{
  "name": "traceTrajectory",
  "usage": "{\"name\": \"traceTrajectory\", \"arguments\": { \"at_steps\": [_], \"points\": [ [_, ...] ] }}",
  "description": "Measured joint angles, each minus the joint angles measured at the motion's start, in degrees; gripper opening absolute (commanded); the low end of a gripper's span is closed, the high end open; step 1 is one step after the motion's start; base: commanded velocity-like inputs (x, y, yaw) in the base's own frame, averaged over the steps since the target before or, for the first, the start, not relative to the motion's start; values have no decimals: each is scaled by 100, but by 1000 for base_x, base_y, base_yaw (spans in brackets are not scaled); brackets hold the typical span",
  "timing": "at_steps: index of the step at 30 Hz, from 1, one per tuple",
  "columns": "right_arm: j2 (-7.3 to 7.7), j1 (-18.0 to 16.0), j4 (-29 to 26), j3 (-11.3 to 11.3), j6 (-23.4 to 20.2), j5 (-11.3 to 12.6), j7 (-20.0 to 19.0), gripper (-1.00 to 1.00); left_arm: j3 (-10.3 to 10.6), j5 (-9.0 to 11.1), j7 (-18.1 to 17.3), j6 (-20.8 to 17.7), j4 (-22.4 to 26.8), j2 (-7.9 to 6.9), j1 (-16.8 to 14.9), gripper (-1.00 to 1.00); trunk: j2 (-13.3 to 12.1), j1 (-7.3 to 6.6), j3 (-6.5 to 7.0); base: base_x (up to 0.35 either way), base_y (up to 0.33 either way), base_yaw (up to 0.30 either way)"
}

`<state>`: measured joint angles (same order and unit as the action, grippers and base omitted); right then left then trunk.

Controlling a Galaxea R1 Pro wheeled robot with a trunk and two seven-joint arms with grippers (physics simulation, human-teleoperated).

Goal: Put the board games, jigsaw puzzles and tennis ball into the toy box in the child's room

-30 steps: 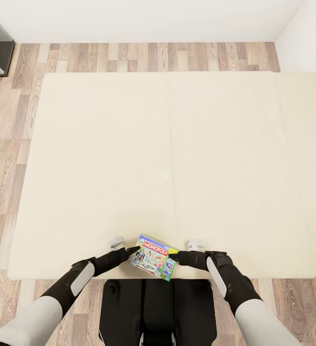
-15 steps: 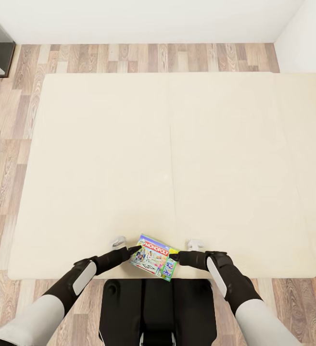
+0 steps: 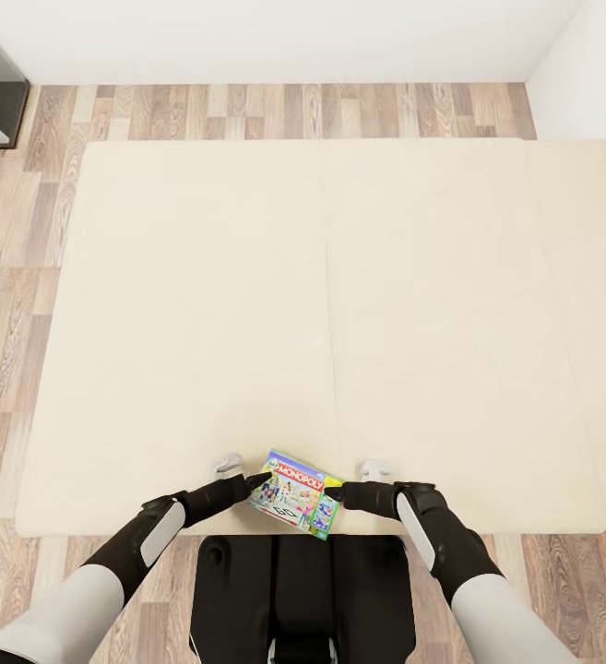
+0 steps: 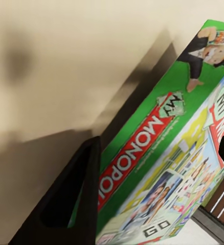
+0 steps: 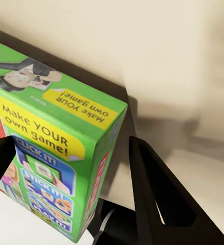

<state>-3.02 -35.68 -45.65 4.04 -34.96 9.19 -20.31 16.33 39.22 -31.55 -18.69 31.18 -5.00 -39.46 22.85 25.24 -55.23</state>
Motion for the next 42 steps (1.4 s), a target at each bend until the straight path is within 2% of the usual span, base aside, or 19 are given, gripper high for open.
{"name": "traceTrajectory", "arguments": {
  "at_steps": [9, 22, 37, 42],
  "points": [
    [9, 0, -6, -1, 0, -27, -5, 100, 6, -61, -23, 57, -2, 16, 0, 100, 0, -4, 0, 0, 0, 0],
    [53, 1, -56, -8, -22, -51, -15, 100, -7, -393, -36, 163, 36, 86, -6, 100, 0, -12, 0, 0, 0, 0],
    [68, 1, -73, -27, -16, -88, -12, 100, 21, -513, -114, 241, 99, 126, -1, 100, -1, -25, 0, 0, 0, 0],
    [70, 1, -79, -29, -20, -95, -12, 100, 18, -671, -170, 288, 112, 132, -6, 100, -1, -25, 0, 0, 0, 0]
  ]
}}
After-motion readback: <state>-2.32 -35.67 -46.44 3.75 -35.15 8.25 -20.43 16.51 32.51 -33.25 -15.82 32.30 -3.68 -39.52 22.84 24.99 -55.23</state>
